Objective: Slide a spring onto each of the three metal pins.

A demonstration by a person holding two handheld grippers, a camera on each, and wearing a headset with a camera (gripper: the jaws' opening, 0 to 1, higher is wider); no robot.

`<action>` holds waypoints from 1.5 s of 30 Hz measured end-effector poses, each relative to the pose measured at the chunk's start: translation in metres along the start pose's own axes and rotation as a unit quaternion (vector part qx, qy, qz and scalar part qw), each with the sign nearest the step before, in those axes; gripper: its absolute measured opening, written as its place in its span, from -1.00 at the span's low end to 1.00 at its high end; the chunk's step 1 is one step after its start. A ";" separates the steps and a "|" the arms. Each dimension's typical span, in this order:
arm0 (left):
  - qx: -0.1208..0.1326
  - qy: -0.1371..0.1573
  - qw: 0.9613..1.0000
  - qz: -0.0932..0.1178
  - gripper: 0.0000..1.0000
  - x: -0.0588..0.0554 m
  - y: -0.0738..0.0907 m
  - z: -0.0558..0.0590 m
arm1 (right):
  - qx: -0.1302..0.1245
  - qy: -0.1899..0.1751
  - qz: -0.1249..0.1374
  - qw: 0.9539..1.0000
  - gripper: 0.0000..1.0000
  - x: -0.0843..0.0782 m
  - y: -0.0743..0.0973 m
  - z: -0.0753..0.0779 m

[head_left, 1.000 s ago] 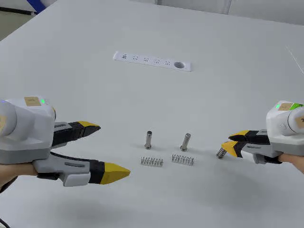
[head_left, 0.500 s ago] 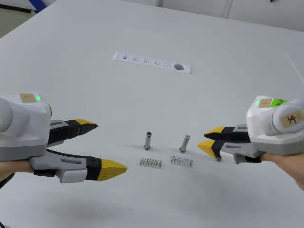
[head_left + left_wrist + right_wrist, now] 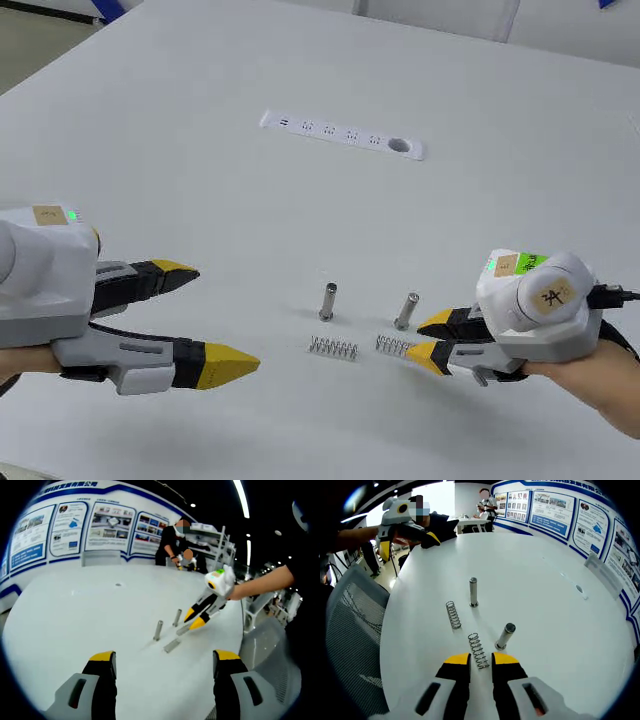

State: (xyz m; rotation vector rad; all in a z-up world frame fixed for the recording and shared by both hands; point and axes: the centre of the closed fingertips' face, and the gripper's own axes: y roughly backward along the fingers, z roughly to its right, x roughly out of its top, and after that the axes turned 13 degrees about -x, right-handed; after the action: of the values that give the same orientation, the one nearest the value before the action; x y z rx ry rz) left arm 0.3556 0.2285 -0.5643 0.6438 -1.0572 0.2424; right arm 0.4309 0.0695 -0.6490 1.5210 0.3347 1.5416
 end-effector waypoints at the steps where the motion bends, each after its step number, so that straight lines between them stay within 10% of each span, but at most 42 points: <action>1: -0.001 0.000 1.000 -0.001 0.61 -0.001 -0.001 0.001 | 0.001 0.000 -0.001 1.000 -0.65 0.000 -0.001 -0.001; 29: -0.009 0.008 1.000 -0.004 0.58 -0.004 -0.007 0.007 | 0.019 0.008 -0.025 0.999 -0.78 -0.012 -0.010 -0.010; 45: -0.083 -0.022 0.996 -0.014 0.42 0.008 -0.040 0.045 | 0.025 0.050 0.011 0.998 -0.78 0.017 0.056 -0.018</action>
State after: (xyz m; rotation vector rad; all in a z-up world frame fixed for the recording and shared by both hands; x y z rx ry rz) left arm 0.3459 0.1689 -0.5577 0.5153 -1.0980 0.1146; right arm 0.3955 0.0585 -0.6008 1.4943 0.4171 1.6411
